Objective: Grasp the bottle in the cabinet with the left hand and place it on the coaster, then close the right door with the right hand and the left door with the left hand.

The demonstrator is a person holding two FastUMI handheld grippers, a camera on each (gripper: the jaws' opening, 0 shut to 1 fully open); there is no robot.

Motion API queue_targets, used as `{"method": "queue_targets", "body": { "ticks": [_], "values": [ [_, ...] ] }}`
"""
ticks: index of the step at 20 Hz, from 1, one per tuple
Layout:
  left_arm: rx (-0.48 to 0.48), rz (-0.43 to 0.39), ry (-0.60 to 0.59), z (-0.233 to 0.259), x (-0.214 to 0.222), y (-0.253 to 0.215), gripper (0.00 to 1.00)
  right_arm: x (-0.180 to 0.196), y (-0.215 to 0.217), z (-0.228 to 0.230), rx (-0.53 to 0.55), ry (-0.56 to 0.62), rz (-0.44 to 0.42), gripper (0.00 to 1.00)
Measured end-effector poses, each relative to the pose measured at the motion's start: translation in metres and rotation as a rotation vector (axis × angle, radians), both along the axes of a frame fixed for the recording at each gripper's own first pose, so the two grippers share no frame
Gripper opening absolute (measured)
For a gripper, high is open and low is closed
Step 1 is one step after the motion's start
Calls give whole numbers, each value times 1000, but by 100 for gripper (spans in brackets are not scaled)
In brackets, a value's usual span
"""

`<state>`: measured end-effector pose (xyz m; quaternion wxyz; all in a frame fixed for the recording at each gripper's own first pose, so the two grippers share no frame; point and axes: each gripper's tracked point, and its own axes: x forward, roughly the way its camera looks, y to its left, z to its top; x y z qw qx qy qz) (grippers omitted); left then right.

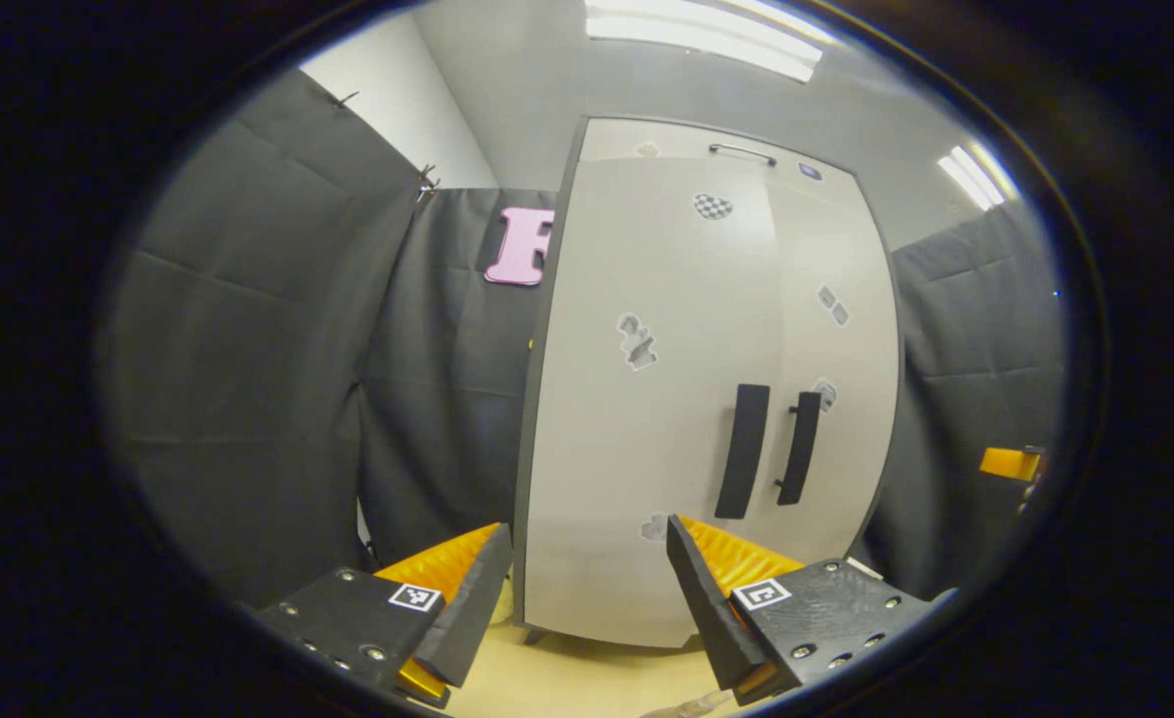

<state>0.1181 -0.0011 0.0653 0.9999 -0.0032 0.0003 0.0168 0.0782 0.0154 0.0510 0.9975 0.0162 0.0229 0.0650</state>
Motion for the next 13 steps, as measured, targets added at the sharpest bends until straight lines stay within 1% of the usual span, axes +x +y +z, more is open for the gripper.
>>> {"method": "queue_targets", "body": {
  "ticks": [5,9,13],
  "values": [
    [65,-76,-16,1,-3,-14,91,-8,14,-2,-27,-18,-18,97],
    [41,-117,-11,-4,-2,-22,91,-15,20,-7,-39,-20,-27,97],
    [31,-115,-19,-1,-5,-14,91,-17,27,-11,-44,-12,-26,97]
  ]
}}
